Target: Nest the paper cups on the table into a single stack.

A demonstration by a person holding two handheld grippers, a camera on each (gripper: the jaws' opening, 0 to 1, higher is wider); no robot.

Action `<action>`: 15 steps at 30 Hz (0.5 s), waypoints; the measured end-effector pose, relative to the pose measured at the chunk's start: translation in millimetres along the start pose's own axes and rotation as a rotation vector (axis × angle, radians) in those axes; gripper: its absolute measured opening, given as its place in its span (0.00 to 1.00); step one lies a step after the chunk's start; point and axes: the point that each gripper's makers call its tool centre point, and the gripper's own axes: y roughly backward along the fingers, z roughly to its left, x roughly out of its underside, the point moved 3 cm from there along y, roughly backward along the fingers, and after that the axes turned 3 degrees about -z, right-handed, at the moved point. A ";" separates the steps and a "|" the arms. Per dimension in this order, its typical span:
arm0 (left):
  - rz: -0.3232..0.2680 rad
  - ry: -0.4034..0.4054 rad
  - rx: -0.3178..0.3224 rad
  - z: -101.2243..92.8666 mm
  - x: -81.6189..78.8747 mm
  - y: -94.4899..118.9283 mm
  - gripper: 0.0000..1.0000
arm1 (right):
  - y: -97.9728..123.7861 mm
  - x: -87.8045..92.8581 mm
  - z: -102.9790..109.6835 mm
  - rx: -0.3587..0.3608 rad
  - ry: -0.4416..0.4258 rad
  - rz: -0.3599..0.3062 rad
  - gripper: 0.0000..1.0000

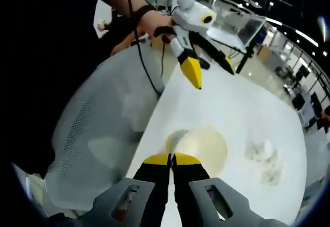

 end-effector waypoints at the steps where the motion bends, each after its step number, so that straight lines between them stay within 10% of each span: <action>1: 0.001 0.002 0.001 -0.5 0.4 0.0 0.94 | -1.0 0.7 0.7 -0.004 0.003 0.006 0.00; 15: 0.000 0.015 -0.003 -1.9 6.4 0.1 0.93 | -18.5 2.3 1.7 -0.033 0.026 0.035 0.00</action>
